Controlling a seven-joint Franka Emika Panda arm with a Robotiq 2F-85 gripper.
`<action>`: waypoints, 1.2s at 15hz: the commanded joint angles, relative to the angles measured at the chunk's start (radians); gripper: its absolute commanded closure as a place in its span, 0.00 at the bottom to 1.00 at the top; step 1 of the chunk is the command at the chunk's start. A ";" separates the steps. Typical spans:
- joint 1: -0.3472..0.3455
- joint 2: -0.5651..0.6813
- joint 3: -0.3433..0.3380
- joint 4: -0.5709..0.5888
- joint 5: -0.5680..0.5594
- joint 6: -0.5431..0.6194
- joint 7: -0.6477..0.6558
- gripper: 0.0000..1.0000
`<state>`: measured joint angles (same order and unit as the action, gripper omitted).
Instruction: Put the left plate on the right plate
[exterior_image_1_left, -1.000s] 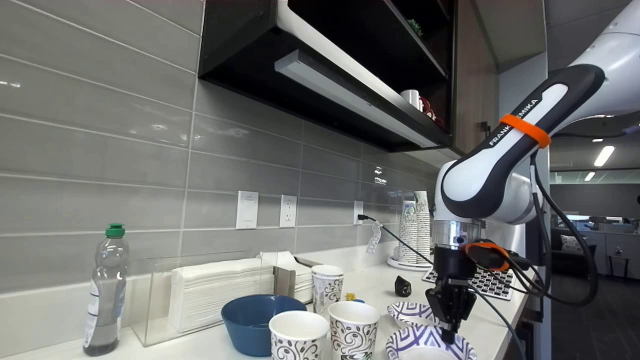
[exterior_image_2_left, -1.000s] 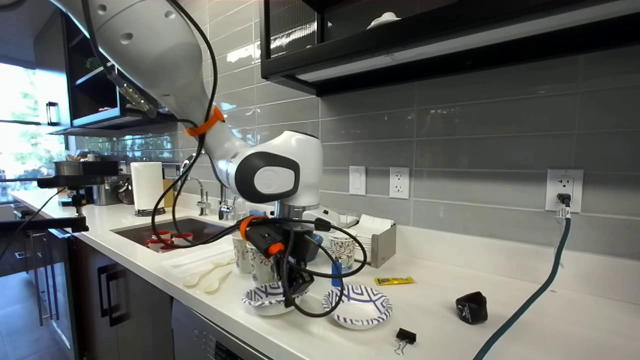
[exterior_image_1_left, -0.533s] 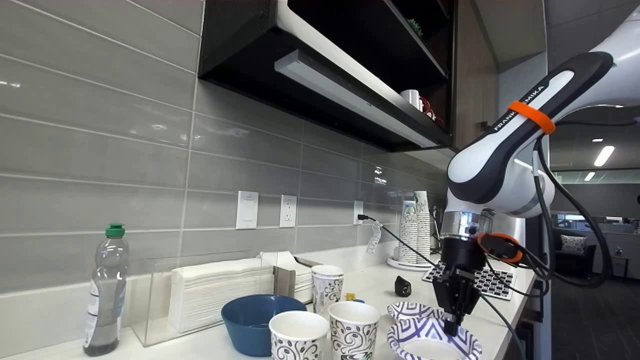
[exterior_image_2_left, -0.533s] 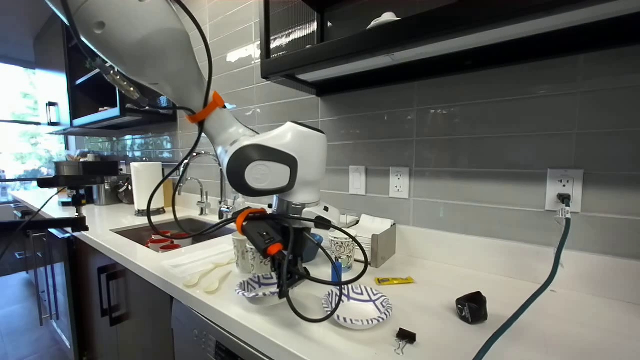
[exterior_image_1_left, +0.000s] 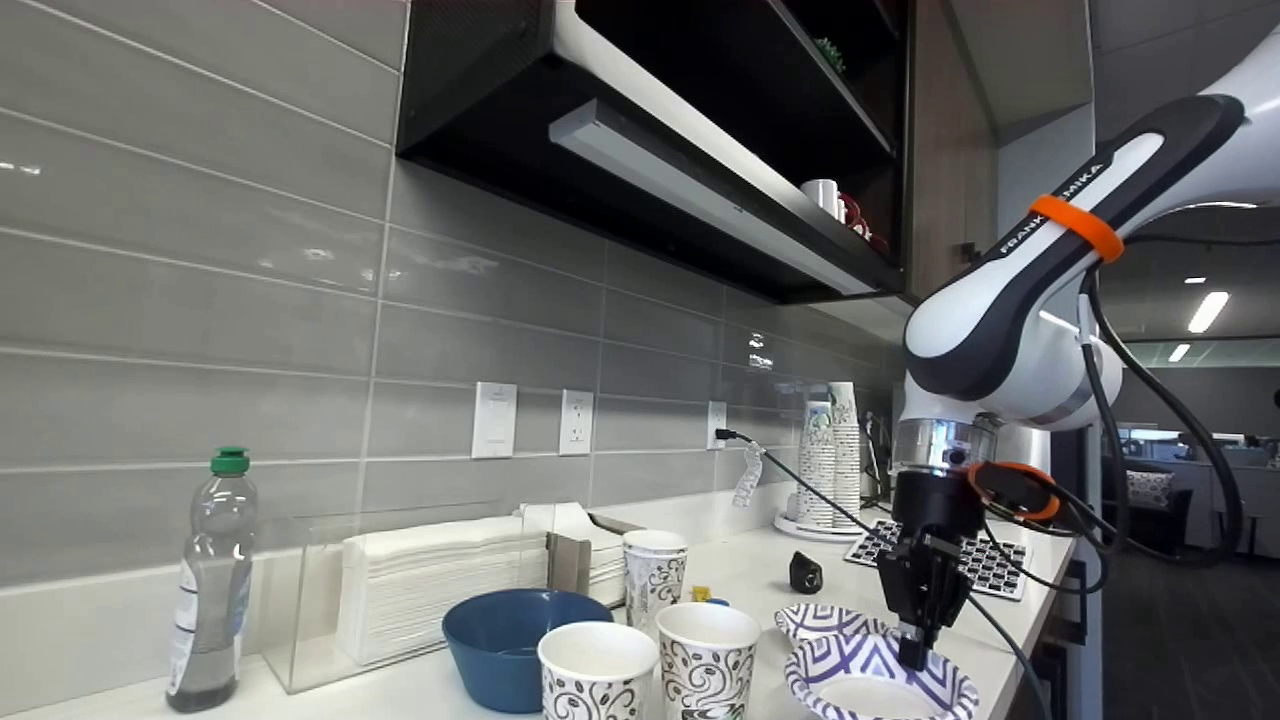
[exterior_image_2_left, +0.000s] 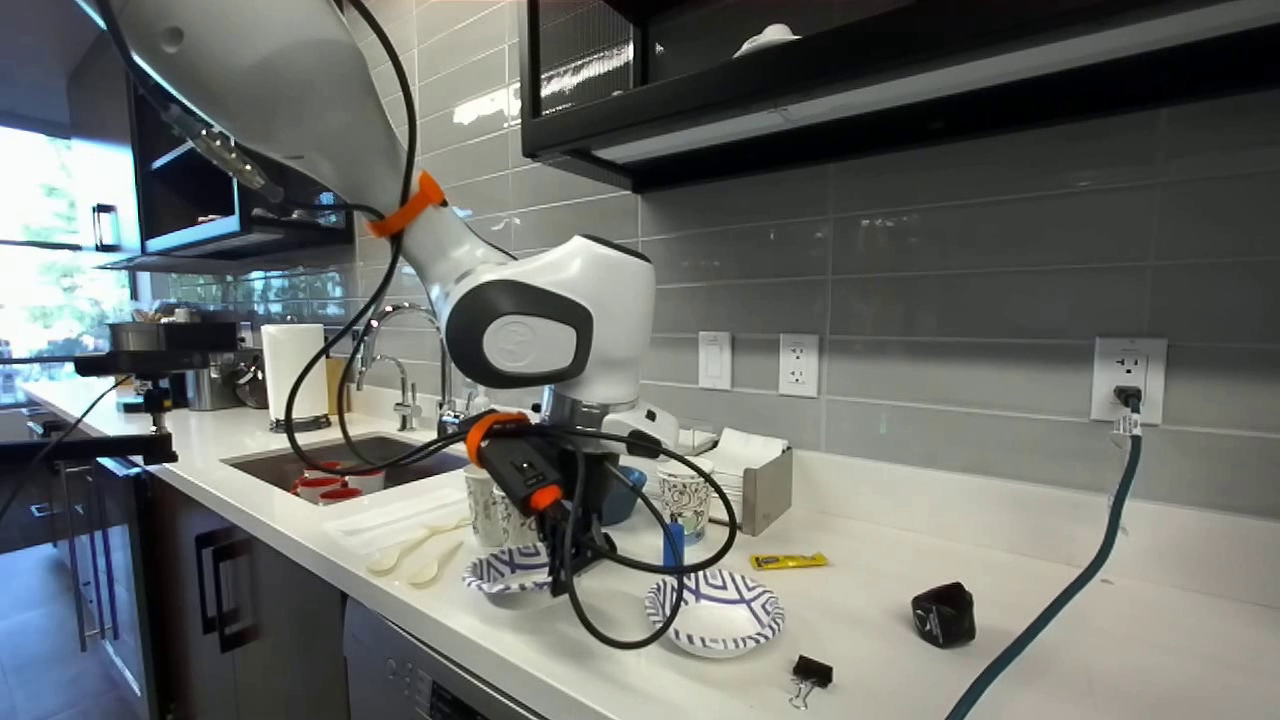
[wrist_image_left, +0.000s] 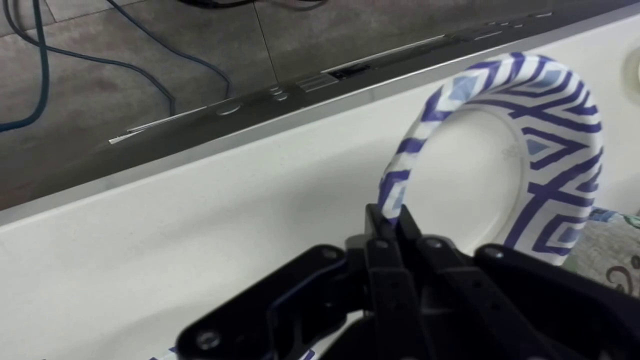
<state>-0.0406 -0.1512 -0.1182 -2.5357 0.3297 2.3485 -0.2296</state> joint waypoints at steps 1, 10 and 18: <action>-0.013 -0.023 -0.010 0.022 0.013 0.011 0.017 0.99; -0.067 0.026 -0.079 0.160 0.024 0.069 0.068 0.99; -0.111 0.151 -0.113 0.215 0.107 0.142 0.081 0.99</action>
<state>-0.1372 -0.0577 -0.2366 -2.3570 0.3771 2.4706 -0.1491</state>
